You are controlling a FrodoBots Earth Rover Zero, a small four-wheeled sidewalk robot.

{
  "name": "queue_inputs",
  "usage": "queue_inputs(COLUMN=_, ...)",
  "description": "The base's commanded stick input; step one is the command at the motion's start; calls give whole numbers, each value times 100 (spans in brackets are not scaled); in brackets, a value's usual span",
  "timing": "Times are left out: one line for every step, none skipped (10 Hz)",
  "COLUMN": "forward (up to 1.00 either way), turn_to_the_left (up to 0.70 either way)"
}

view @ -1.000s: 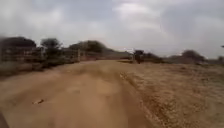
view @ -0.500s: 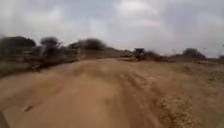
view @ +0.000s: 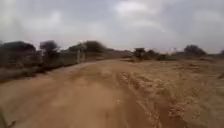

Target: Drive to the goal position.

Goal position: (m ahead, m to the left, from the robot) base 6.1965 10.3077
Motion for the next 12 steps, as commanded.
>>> queue_inputs(forward=50, turn_to_the_left=0)
queue_inputs(forward=50, turn_to_the_left=0)
queue_inputs(forward=50, turn_to_the_left=0)
queue_inputs(forward=50, turn_to_the_left=0)
queue_inputs(forward=50, turn_to_the_left=0)
queue_inputs(forward=50, turn_to_the_left=0)
queue_inputs(forward=50, turn_to_the_left=0)
queue_inputs(forward=50, turn_to_the_left=0)
queue_inputs(forward=50, turn_to_the_left=3)
queue_inputs(forward=50, turn_to_the_left=21)
queue_inputs(forward=50, turn_to_the_left=42)
queue_inputs(forward=50, turn_to_the_left=37)
